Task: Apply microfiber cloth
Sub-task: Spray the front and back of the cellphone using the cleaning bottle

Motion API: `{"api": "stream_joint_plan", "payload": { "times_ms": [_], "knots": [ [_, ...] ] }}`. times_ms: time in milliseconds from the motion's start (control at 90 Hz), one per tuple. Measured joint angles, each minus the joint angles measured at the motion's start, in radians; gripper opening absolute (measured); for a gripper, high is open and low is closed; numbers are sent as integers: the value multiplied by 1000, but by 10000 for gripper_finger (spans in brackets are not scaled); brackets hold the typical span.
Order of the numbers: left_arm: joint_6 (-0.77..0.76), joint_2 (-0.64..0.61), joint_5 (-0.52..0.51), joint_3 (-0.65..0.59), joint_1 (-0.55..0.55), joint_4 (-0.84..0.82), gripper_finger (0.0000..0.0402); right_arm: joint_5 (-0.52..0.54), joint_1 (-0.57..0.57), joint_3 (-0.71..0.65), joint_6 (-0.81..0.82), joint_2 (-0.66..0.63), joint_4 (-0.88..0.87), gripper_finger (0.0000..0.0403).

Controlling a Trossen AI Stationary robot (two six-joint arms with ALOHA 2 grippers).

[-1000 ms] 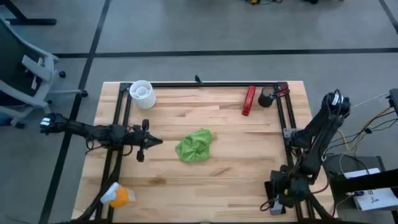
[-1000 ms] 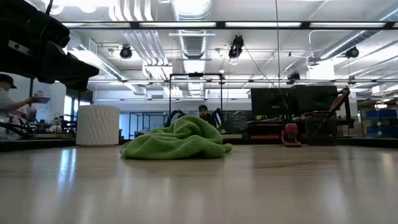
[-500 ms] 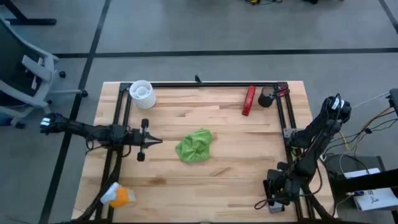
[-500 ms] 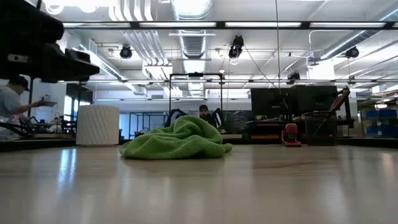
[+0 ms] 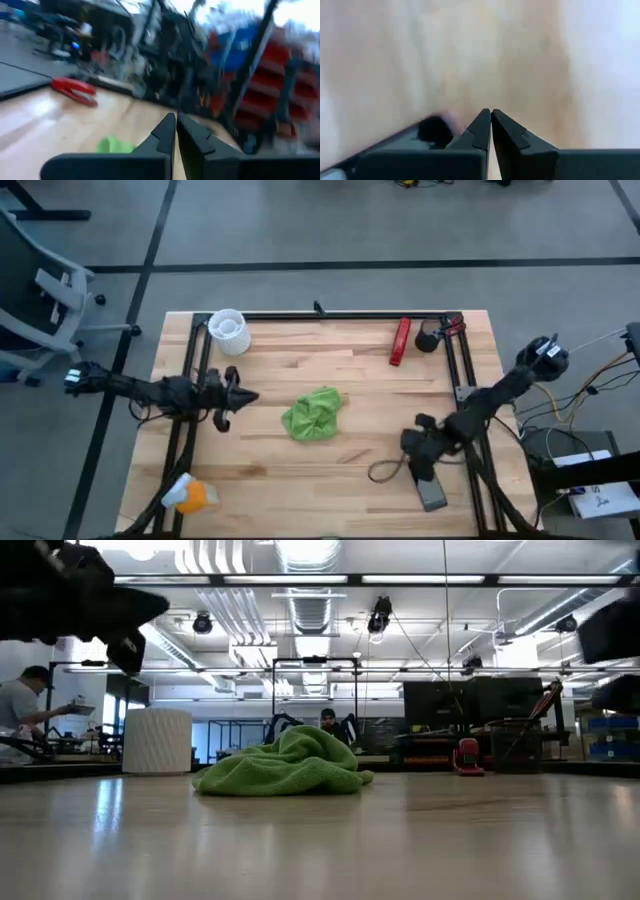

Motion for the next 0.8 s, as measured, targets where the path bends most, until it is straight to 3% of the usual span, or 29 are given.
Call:
{"api": "stream_joint_plan", "payload": {
  "times_ms": [100,233,378,511,656,800],
  "knots": [
    [3,5,25,0,0,66,2,-1,-71,44,-121,-4,0,0],
    [-5,29,76,0,-1,68,2,-57,-63,123,-168,-23,-53,0],
    [-67,114,75,0,-2,92,2,-146,39,146,-49,-26,-96,0],
    [-51,235,72,0,-3,211,2,-237,155,144,109,-13,-96,0],
    [-16,377,72,0,-3,384,2,-237,244,143,241,10,-92,0],
    [0,519,73,0,-6,529,2,-221,263,137,272,70,-82,0]
  ]
}}
